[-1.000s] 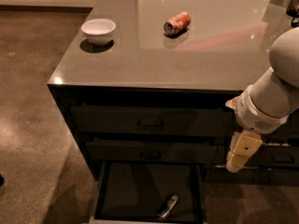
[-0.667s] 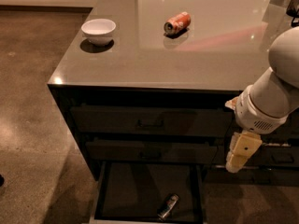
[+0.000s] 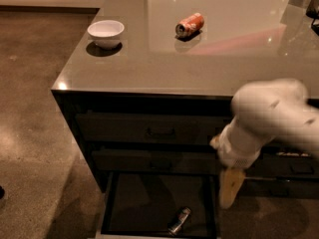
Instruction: Pick redbull can from bottom drawer and place on counter
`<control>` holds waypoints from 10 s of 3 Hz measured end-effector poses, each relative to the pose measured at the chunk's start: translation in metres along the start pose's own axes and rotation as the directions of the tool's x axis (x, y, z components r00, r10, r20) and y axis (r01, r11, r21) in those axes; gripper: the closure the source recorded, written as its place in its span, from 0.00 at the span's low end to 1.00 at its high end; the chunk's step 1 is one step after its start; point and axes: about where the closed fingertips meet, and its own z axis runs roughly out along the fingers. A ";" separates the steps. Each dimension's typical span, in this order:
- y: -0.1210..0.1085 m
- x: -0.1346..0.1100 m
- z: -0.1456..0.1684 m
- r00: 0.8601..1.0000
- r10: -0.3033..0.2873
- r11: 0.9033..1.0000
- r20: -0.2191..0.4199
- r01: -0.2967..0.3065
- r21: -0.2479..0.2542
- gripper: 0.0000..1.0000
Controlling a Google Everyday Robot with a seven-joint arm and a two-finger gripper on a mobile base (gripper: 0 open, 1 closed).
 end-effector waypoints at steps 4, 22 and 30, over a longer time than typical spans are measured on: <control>0.021 -0.033 0.164 0.893 -0.438 0.898 0.104 0.439 0.013 0.00; -0.069 -0.032 0.445 0.578 -0.781 0.606 0.237 0.608 0.513 0.98; -0.057 -0.019 0.106 0.219 -0.968 -0.031 -0.122 0.379 0.925 1.00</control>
Offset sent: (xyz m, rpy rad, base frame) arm -0.0278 0.0227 -0.0812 0.0943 0.0282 0.1269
